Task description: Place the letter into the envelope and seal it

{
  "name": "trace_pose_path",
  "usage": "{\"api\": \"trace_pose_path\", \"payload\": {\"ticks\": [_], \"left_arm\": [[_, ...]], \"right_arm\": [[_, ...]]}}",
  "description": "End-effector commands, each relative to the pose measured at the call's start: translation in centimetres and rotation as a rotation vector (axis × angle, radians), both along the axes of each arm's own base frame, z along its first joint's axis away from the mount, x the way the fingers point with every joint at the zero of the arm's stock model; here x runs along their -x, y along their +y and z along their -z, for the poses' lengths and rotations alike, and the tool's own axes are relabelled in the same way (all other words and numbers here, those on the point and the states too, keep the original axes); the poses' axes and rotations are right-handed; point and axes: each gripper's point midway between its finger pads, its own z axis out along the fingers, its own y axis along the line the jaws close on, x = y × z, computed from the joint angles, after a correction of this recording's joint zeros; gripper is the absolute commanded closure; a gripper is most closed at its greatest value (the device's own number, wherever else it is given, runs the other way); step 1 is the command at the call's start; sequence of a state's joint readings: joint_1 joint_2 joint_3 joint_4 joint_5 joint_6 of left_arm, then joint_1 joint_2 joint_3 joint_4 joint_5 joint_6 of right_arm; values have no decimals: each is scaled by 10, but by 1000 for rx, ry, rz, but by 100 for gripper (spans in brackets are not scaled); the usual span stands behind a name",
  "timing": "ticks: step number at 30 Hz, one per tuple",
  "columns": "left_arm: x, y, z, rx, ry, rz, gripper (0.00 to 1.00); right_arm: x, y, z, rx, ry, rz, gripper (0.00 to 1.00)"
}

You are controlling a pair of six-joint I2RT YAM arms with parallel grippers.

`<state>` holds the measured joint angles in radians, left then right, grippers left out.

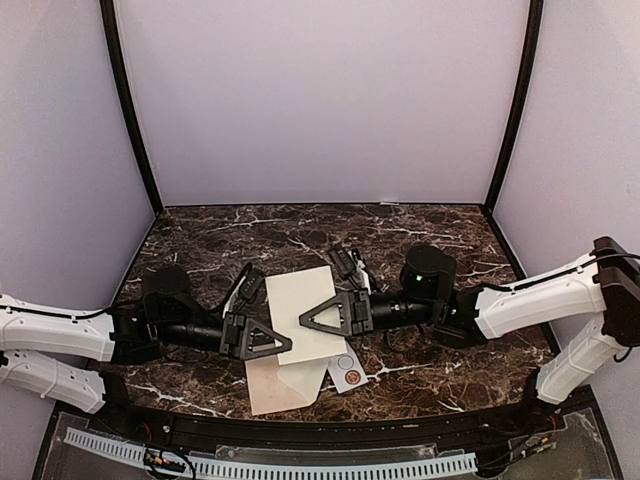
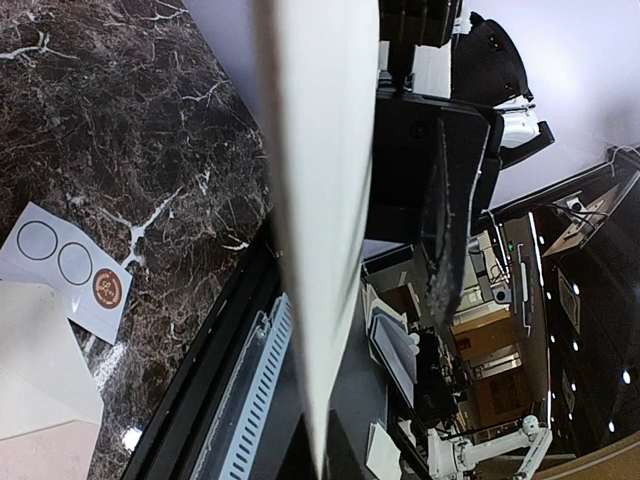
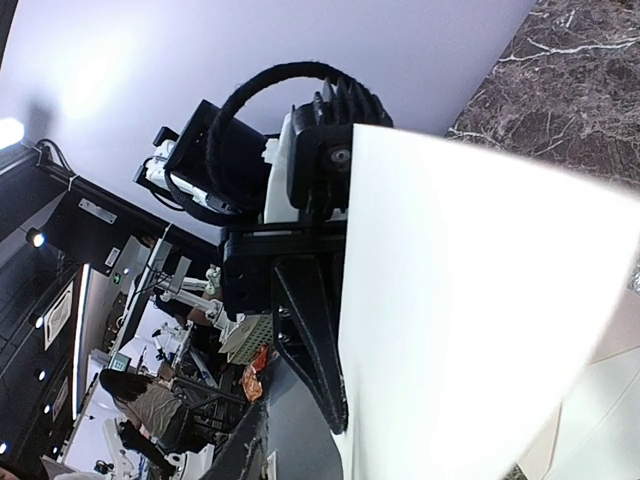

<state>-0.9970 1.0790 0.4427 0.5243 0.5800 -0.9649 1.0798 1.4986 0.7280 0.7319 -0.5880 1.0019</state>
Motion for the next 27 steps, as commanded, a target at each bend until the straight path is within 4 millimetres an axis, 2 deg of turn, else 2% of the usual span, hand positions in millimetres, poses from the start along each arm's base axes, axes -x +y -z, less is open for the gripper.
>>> {"api": "trace_pose_path", "payload": {"ticks": [1, 9, 12, 16, 27], "left_arm": [[1, -3, -11, 34, -21, 10, 100], [2, -3, -11, 34, -16, 20, 100], [4, -1, -15, 42, -25, 20, 100], [4, 2, -15, 33, -31, 10, 100], [2, -1, -13, 24, -24, 7, 100]], "right_arm": [[9, 7, -27, -81, -61, -45, 73], [8, 12, -21, -63, -46, -43, 73], [1, 13, -11, -11, -43, -1, 63], [-1, 13, -8, 11, -47, 8, 56], [2, 15, -11, -5, -38, -14, 60]]}}
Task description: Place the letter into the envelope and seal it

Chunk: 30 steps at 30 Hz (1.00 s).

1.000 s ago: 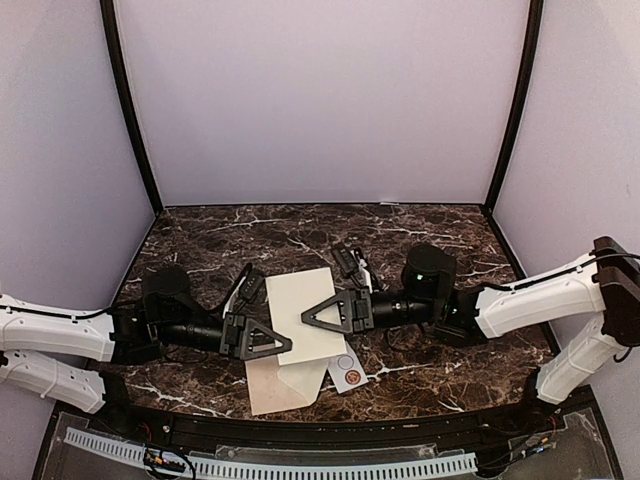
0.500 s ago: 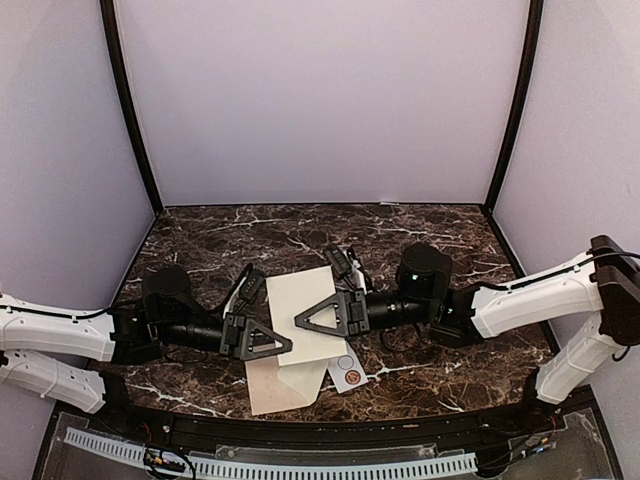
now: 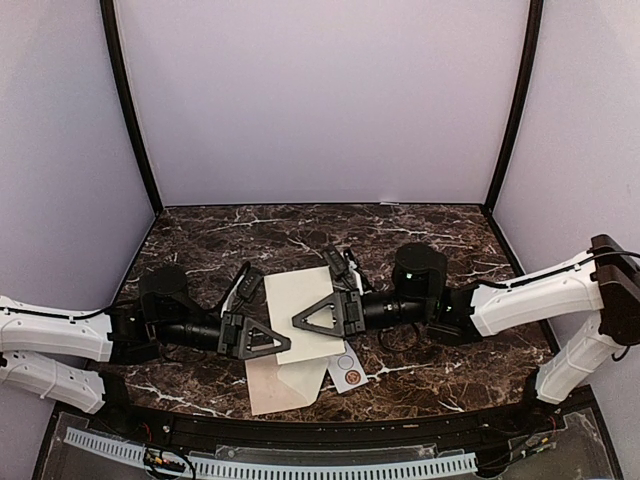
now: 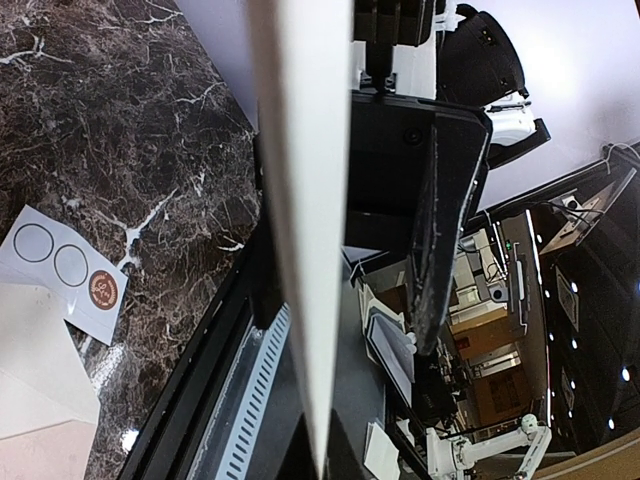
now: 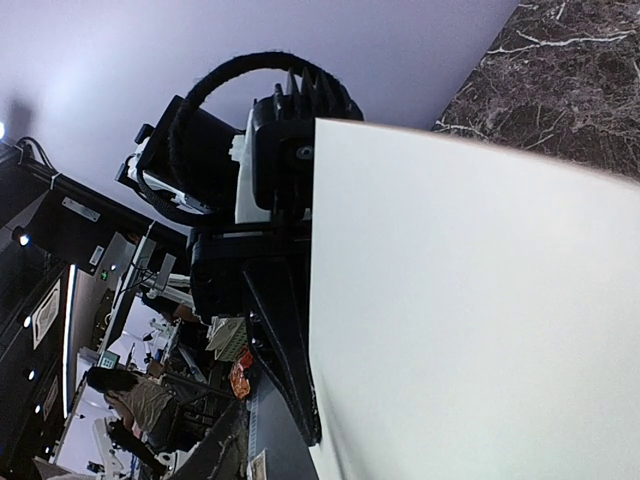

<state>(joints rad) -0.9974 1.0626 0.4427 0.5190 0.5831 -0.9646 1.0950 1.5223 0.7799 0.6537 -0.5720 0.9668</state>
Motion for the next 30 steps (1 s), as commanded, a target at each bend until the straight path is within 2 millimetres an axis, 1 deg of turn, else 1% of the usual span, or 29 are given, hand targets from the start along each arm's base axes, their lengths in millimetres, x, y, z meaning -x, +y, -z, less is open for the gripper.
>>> {"api": "trace_pose_path", "payload": {"ticks": [1, 12, 16, 18, 21, 26, 27, 29, 30], "left_arm": [[0, -2, -8, 16, -18, 5, 100], [1, -6, -9, 22, -15, 17, 100], [2, -6, -9, 22, -14, 19, 100], [2, -6, -9, 22, -14, 18, 100], [1, -6, -8, 20, -15, 13, 100], [-1, -6, -7, 12, -17, 0, 100], [-2, -5, -6, 1, -18, -4, 97], [-5, -1, -1, -34, -17, -31, 79], [-10, 1, 1, -49, -22, -67, 72]], "right_arm": [[2, 6, -16, -46, -25, -13, 60], [5, 10, -13, -46, -16, -25, 61], [6, 10, -12, -46, -13, -27, 64], [5, 10, -12, -47, -14, -23, 67], [5, 10, -12, -45, -11, -23, 76], [4, 9, -10, -42, -1, -7, 97], [3, 8, -11, -41, -2, 2, 100], [-2, 5, -7, -21, 3, 36, 100], [-6, 3, -3, 2, 8, 59, 100]]}}
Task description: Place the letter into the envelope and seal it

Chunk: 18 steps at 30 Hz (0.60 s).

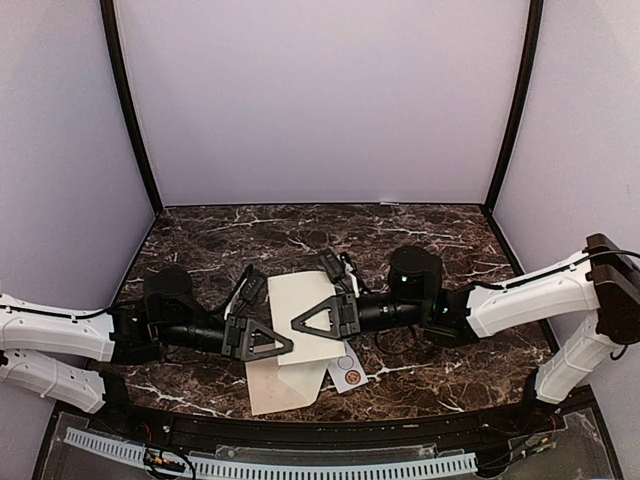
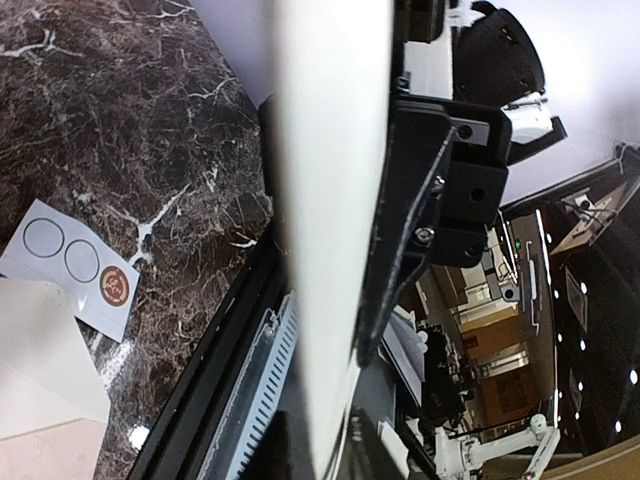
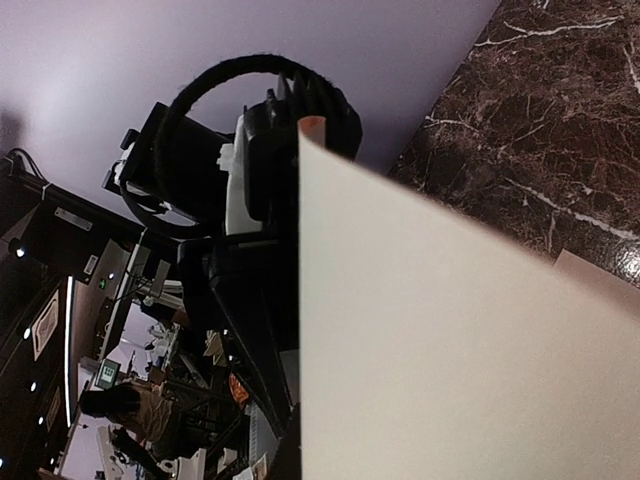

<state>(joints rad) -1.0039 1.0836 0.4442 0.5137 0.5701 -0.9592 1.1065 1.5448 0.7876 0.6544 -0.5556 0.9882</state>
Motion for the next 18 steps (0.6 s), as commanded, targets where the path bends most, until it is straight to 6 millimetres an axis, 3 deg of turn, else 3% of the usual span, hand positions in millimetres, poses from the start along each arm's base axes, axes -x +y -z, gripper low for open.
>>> {"api": "trace_pose_path", "payload": {"ticks": [1, 5, 7, 14, 18], "left_arm": [[-10, 8, -1, -59, -23, -82, 59], [-26, 32, 29, -195, 35, -216, 34], [-30, 45, 52, -273, 92, -265, 29], [-31, 81, 122, -473, 254, -362, 25], [-31, 89, 142, -535, 283, -375, 27]], "right_arm": [[-11, -4, -1, 26, -7, 75, 100], [-18, -15, 31, 147, 36, 127, 100], [-19, -18, 47, 202, 65, 137, 100], [-25, -21, 100, 394, 118, 168, 100], [-29, -21, 122, 489, 118, 179, 100]]}}
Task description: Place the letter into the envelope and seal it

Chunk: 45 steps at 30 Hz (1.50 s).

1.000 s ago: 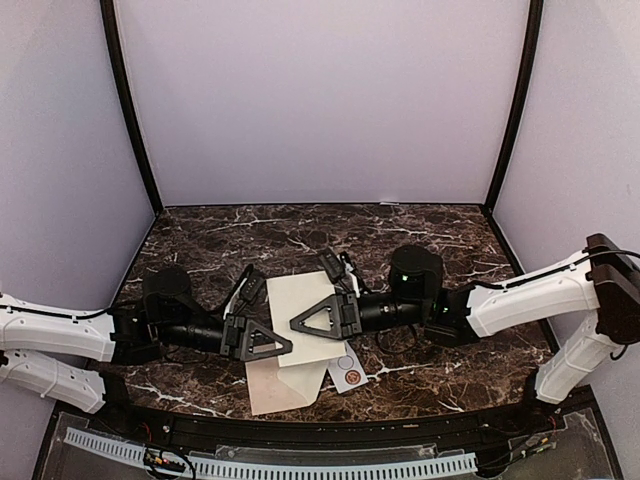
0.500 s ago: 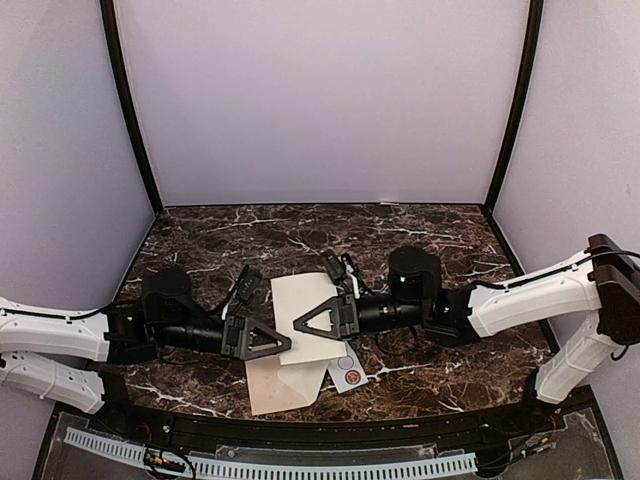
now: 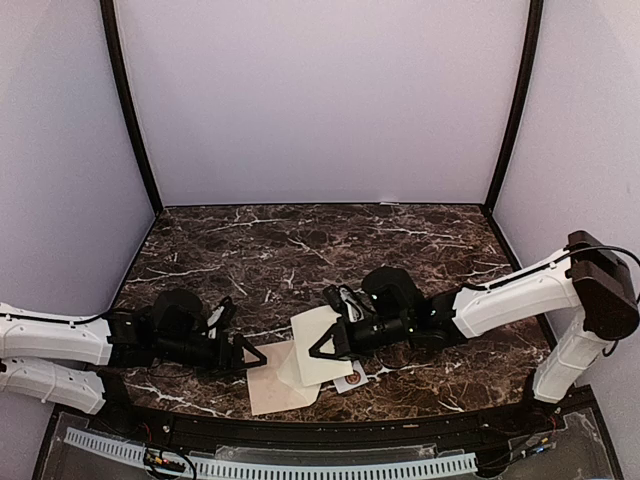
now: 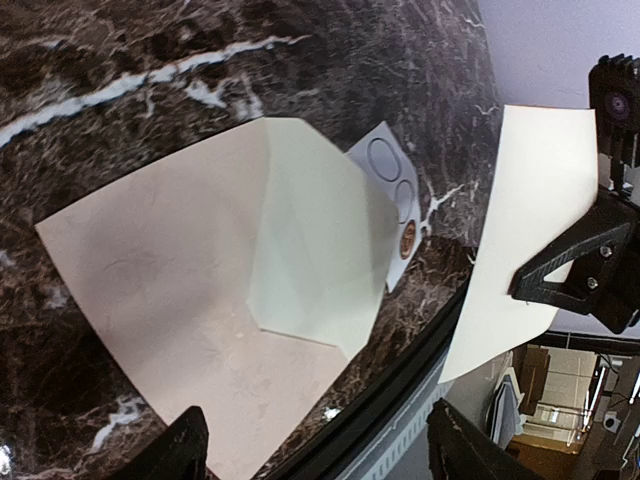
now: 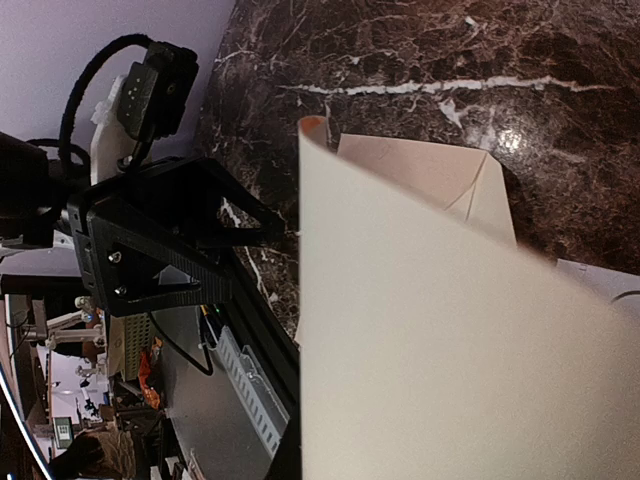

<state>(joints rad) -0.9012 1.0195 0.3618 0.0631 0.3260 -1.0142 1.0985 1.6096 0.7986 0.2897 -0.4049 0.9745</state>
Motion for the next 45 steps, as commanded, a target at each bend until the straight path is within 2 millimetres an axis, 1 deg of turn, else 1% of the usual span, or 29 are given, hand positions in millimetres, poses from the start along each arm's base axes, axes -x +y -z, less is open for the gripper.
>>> {"api": "trace_pose_path", "payload": {"ticks": [1, 2, 6, 9, 16, 18, 27, 29, 45], "left_arm": [[1, 15, 26, -94, 57, -36, 27], [2, 19, 32, -123, 66, -38, 28], [3, 25, 43, -158, 83, -40, 29], [5, 27, 51, -177, 101, -39, 30], [9, 29, 61, -197, 127, -29, 32], [8, 26, 61, -185, 122, -26, 32], [10, 20, 63, -162, 135, -2, 36], [10, 19, 63, -160, 137, 1, 37], [12, 15, 65, -141, 154, 17, 39]], "right_arm": [[-10, -1, 23, 110, -5, 24, 100], [-10, -1, 28, 123, 1, 24, 100], [-11, 0, 45, 169, 25, 27, 100], [-13, 0, 53, 198, 34, 31, 100], [-15, 0, 69, 259, 53, 35, 100], [-15, 0, 73, 275, 59, 38, 100], [-19, 0, 85, 331, 72, 49, 100], [-18, -5, 91, 364, 83, 53, 100], [-16, -1, 97, 365, 99, 33, 100]]}}
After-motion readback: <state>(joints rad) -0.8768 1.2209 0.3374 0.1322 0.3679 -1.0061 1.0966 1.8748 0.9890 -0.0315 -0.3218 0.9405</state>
